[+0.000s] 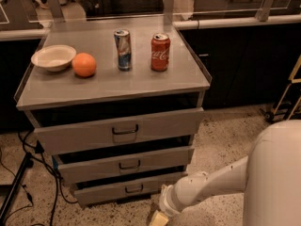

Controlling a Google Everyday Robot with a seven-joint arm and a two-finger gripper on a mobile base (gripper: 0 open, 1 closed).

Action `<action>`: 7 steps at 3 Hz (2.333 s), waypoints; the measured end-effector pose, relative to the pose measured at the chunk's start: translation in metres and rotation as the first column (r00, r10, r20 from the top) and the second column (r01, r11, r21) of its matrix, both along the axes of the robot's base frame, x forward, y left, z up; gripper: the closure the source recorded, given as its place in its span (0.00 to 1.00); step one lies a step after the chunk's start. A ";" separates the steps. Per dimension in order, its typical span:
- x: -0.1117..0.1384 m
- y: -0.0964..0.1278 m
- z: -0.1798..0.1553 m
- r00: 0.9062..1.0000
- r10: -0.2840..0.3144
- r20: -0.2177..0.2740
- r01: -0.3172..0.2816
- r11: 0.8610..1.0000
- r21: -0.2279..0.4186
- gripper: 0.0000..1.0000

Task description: Open bottom drawer

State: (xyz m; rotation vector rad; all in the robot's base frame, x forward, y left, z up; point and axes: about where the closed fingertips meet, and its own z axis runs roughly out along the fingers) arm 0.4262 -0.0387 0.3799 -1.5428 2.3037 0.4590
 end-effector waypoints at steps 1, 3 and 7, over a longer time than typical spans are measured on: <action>0.001 0.000 -0.001 1.000 0.000 -0.001 0.000 1.000 -0.001 0.00; 0.011 0.004 -0.045 0.999 -0.053 -0.012 0.053 0.998 0.039 0.00; 0.096 0.006 -0.139 0.998 -0.013 0.057 0.011 1.000 0.022 0.00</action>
Offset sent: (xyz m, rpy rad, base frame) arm -0.0101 0.0018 -0.0212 0.0417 0.0425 -0.0291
